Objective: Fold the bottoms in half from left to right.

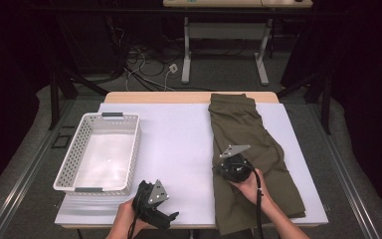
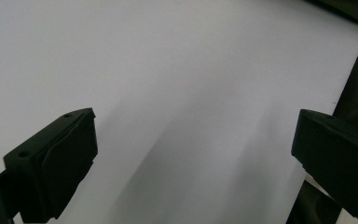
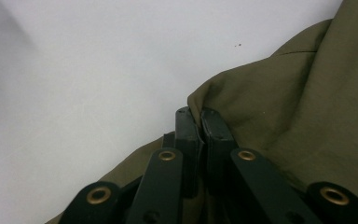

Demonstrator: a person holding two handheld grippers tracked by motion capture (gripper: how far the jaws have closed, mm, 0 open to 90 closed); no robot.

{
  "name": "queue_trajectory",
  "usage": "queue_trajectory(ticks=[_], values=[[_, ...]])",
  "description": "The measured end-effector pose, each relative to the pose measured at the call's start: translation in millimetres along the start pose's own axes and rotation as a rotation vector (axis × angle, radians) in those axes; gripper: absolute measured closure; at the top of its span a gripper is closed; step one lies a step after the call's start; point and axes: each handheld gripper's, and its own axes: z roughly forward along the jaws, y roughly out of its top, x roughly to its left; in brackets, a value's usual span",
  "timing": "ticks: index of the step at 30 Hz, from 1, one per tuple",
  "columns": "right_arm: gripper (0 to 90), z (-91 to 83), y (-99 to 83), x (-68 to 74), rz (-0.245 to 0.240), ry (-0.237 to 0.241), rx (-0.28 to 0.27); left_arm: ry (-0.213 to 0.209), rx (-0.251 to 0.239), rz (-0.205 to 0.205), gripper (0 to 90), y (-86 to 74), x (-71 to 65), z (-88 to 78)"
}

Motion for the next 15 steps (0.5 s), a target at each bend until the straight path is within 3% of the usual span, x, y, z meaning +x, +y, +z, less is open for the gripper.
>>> queue_trajectory(ticks=[2, 5, 7, 12, 15], values=[[83.9, 2.9, 0.6, 0.6, -0.003, -0.017, 0.019, 0.001, 0.002, 0.004, 0.0, 0.0, 0.2, 0.0], [71.8, 4.2, 0.9, -1.5, 0.017, -0.017, 0.047, 0.005, -0.004, 0.001, 0.0, -0.4, -0.2, 0.2], [60.7, 1.2, 2.5, -2.8, 0.028, -0.016, 0.038, 0.005, -0.006, -0.001, 0.0, -0.5, -0.2, 0.3], [43.8, 0.1, 13.3, -5.3, 0.051, -0.066, 0.016, 0.005, -0.004, 0.006, 0.0, 0.2, -0.7, 1.4], [43.9, 9.0, 21.7, -5.7, 0.051, -0.109, 0.055, 0.004, -0.002, 0.004, 0.0, 0.1, -1.3, 1.8]])
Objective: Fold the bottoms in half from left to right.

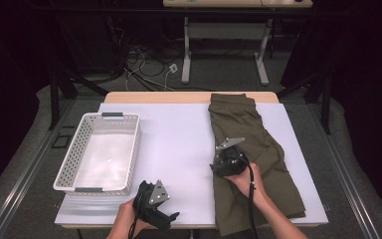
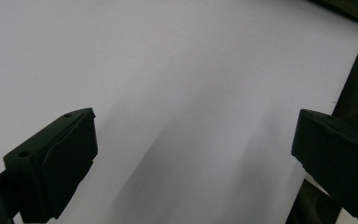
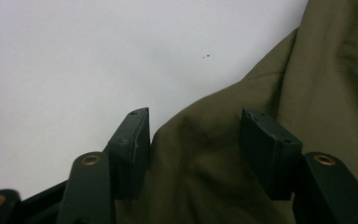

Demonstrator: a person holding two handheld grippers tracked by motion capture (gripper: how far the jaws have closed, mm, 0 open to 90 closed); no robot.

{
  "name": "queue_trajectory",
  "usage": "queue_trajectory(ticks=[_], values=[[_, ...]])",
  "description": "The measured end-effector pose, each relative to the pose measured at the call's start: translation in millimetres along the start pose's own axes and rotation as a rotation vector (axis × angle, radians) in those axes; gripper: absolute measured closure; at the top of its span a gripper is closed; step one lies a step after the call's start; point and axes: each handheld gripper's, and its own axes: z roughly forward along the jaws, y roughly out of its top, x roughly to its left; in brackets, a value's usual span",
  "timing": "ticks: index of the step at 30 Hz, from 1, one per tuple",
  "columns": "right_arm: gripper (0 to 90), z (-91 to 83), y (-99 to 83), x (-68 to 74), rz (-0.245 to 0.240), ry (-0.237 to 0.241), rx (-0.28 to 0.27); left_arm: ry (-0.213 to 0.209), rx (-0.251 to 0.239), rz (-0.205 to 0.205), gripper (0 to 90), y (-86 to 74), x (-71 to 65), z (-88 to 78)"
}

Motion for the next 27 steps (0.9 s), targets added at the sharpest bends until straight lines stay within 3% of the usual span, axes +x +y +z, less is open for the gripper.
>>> queue_trajectory(ticks=[2, 7, 8, 10, 12, 20, 24, 26, 27], values=[[50.1, 8.1, 1.1, 0.3, 0.008, -0.008, 0.011, -0.001, 0.000, -0.001, 0.0, -0.5, 0.4, 0.0], [78.1, 20.5, -3.3, -2.1, 0.002, -0.026, 0.033, 0.001, 0.002, -0.004, 0.0, -0.8, 1.3, -0.2], [81.0, 19.9, -3.5, -3.2, -0.003, -0.031, 0.052, 0.002, 0.002, -0.003, 0.0, -0.7, 1.2, -0.2], [85.2, 20.8, -4.4, -3.3, 0.026, -0.005, 0.034, 0.002, 0.003, 0.002, 0.0, -0.6, 1.0, -0.2], [86.6, 18.9, -4.0, -4.1, 0.009, -0.004, 0.021, 0.002, 0.004, -0.001, 0.0, -0.6, 1.0, -0.5], [87.3, 0.7, 6.7, 9.5, -0.025, 0.045, -0.134, 0.003, 0.004, 0.001, 0.0, -0.5, 1.2, -0.3], [86.0, 10.0, 5.6, 7.7, -0.019, 0.072, -0.108, 0.002, 0.007, 0.003, 0.0, -0.6, 0.8, 0.4], [79.3, 16.2, 3.3, 4.5, -0.009, 0.080, -0.051, 0.001, 0.006, 0.003, 0.0, -0.7, 0.9, 0.2], [75.6, 17.9, 2.1, 3.5, -0.008, 0.079, -0.054, 0.001, 0.005, 0.002, 0.0, -0.9, 0.9, 0.2]])
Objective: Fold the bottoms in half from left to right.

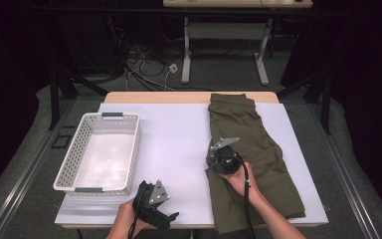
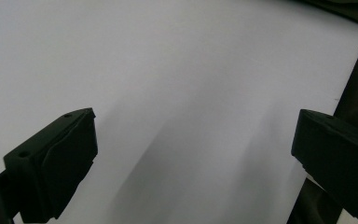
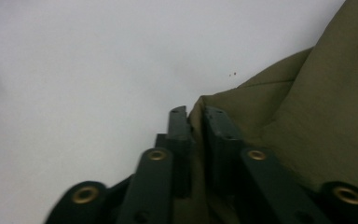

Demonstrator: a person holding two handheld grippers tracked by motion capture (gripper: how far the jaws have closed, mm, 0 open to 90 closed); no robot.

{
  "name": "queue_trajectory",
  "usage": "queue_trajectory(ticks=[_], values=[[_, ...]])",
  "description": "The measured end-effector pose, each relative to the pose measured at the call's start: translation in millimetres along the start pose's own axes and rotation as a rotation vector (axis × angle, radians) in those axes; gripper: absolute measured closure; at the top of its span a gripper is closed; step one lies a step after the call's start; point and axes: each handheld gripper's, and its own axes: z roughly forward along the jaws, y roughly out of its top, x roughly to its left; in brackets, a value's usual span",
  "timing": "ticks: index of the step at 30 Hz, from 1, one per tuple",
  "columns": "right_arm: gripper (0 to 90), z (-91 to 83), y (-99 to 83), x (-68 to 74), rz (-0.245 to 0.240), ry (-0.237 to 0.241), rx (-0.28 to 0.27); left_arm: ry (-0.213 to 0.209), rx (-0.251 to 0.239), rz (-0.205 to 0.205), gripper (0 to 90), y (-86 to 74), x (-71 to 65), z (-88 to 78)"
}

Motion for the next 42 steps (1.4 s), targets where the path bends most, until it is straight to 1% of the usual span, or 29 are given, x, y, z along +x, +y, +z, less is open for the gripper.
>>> queue_trajectory(ticks=[1, 3, 4, 5, 6, 7, 9, 10, 12, 13, 14, 15, 16, 18, 23, 24, 26, 28, 29, 30, 31, 32, 34, 35, 36, 38, 39, 40, 42], values=[[69.5, -0.6, 0.1, -0.3, 0.003, 0.003, 0.013, 0.000, 0.002, 0.003, 0.0, 0.0, 0.2, -0.1], [56.2, -6.8, 0.8, -1.0, 0.005, 0.002, -0.007, 0.000, 0.000, 0.002, 0.0, -0.1, 0.0, -0.3], [51.6, -9.0, 1.1, -0.8, 0.010, 0.000, -0.024, -0.003, 0.003, 0.002, 0.0, 0.1, -0.1, -0.8], [47.9, -14.9, 1.6, -1.7, 0.007, 0.000, -0.026, -0.005, 0.006, 0.001, 0.0, 0.2, -0.3, -1.2], [43.1, -20.5, 1.7, -2.8, 0.013, 0.008, -0.043, -0.005, 0.007, 0.001, 0.0, 0.1, -0.2, -1.4], [40.4, -26.4, 1.7, -4.9, 0.017, 0.018, -0.051, -0.005, 0.007, 0.000, 0.0, 0.0, -0.2, -1.5], [37.4, -38.4, 0.4, -10.0, 0.026, 0.018, -0.081, 0.002, -0.005, -0.002, 0.0, -0.3, -0.6, -1.0], [36.7, -44.6, -0.8, -13.0, 0.032, 0.016, -0.091, 0.004, -0.003, 0.002, 0.0, -0.1, -0.3, -1.5], [36.6, -54.8, -4.2, -20.7, 0.043, 0.012, -0.109, 0.005, -0.005, 0.000, 0.0, -0.2, -0.3, -1.4], [36.8, -60.4, -7.1, -26.5, 0.052, 0.005, -0.112, 0.005, -0.005, 0.000, 0.0, -0.2, -0.3, -1.3], [37.9, -66.1, -12.4, -35.9, 0.066, -0.010, -0.107, 0.005, -0.005, -0.001, 0.0, -0.2, -0.3, -1.4], [37.9, -66.1, -12.4, -35.9, 0.066, -0.010, -0.107, 0.005, -0.005, -0.001, 0.0, -0.2, -0.3, -1.4], [38.3, -69.2, -15.9, -41.7, 0.078, -0.014, -0.094, 0.005, -0.005, 0.000, 0.0, -0.1, -0.4, -1.5], [39.9, -72.7, -23.9, -52.7, 0.102, -0.042, -0.101, 0.004, -0.005, -0.002, 0.0, -0.3, 0.0, -1.7], [43.2, -79.7, -42.0, -76.9, 0.155, -0.104, -0.066, 0.005, -0.004, -0.006, 0.0, -0.9, 1.1, -1.9], [43.9, -80.8, -47.1, -82.4, 0.160, -0.125, -0.057, 0.005, -0.003, -0.003, 0.0, -0.9, 1.2, -1.8], [46.1, -82.7, -55.7, -90.4, 0.186, -0.134, -0.047, 0.002, -0.002, -0.005, 0.0, -0.7, 0.3, -1.1], [49.4, -84.3, -62.4, -96.0, 0.192, -0.176, -0.027, -0.001, 0.002, -0.002, 0.0, -0.3, -0.3, -1.0], [51.0, -84.7, -66.4, -100.3, 0.194, -0.184, -0.021, -0.005, 0.008, 0.003, 0.0, 0.0, -0.2, -1.3], [51.8, -84.9, -70.1, -104.0, 0.208, -0.182, -0.009, -0.004, 0.004, -0.001, 0.0, -0.1, -0.5, -0.8], [53.3, -85.3, -73.7, -107.8, 0.212, -0.205, 0.012, -0.003, 0.005, 0.001, 0.0, -0.1, -0.3, -0.7], [54.4, -85.9, -76.8, -111.1, 0.213, -0.223, 0.019, 0.001, -0.001, 0.002, 0.0, -0.3, -0.4, -0.3], [55.2, -87.7, -81.5, -118.5, 0.236, -0.248, 0.032, 0.001, -0.001, 0.001, 0.0, -0.3, -0.2, 0.0], [55.8, -89.3, -83.4, -122.5, 0.260, -0.258, 0.023, 0.001, -0.001, 0.000, 0.0, -0.3, -0.2, 0.3], [55.6, -90.6, -84.4, -124.5, 0.276, -0.286, 0.017, 0.000, -0.002, -0.001, 0.0, -0.4, -0.2, 0.3], [55.2, -93.2, -86.0, -127.5, 0.299, -0.323, 0.007, 0.000, -0.002, -0.001, 0.0, -0.4, -0.4, 0.1], [54.4, -94.5, -86.8, -129.2, 0.310, -0.360, 0.012, 0.001, -0.001, 0.001, 0.0, -0.3, -0.2, 0.0], [54.2, -95.4, -88.0, -131.0, 0.323, -0.385, 0.012, 0.001, -0.001, 0.001, 0.0, -0.4, -0.2, 0.0], [51.2, -95.7, -91.1, -135.7, 0.365, -0.388, 0.026, 0.000, -0.001, 0.000, 0.0, -0.3, -0.1, 0.2]])
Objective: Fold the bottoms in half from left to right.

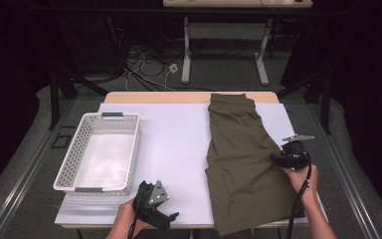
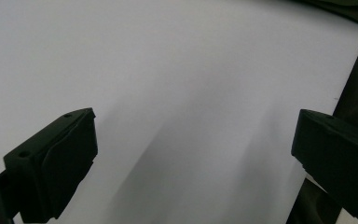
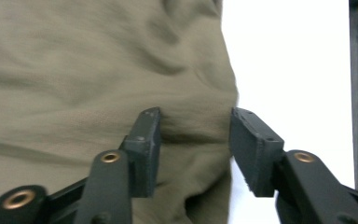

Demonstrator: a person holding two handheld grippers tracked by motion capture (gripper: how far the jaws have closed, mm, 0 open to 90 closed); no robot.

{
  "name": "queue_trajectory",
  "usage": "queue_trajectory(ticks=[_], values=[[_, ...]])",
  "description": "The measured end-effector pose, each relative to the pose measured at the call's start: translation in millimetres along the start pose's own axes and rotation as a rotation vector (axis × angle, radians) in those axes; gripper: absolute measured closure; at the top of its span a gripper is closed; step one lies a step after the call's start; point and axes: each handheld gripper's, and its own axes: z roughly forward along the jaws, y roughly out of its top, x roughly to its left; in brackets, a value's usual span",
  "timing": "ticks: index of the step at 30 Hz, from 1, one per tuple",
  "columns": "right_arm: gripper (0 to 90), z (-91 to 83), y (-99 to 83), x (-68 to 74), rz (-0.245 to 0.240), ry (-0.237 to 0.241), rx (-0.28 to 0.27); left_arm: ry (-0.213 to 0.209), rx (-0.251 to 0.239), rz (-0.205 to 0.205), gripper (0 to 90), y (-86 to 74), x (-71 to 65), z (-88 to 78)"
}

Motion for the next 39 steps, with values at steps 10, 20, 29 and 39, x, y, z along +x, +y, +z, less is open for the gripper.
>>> queue_trajectory(ticks=[10, 20, 29, 39], values=[[89.5, 7.1, -2.4, -0.6, 0.007, 0.055, 0.052, -0.005, 0.004, 0.000, 0.0, 0.1, -0.6, 0.7], [90.0, -14.6, 2.4, -3.5, -0.008, -0.040, 0.061, -0.001, 0.000, -0.002, 0.0, -0.2, 0.0, -0.1], [79.5, 6.7, -4.9, -4.9, -0.026, -0.047, 0.126, 0.001, 0.002, -0.004, 0.0, -0.4, 0.7, 0.1], [40.1, -1.7, -0.9, -0.3, -0.044, 0.018, 0.032, -0.001, 0.007, -0.016, 0.0, 0.8, -0.2, 1.0]])
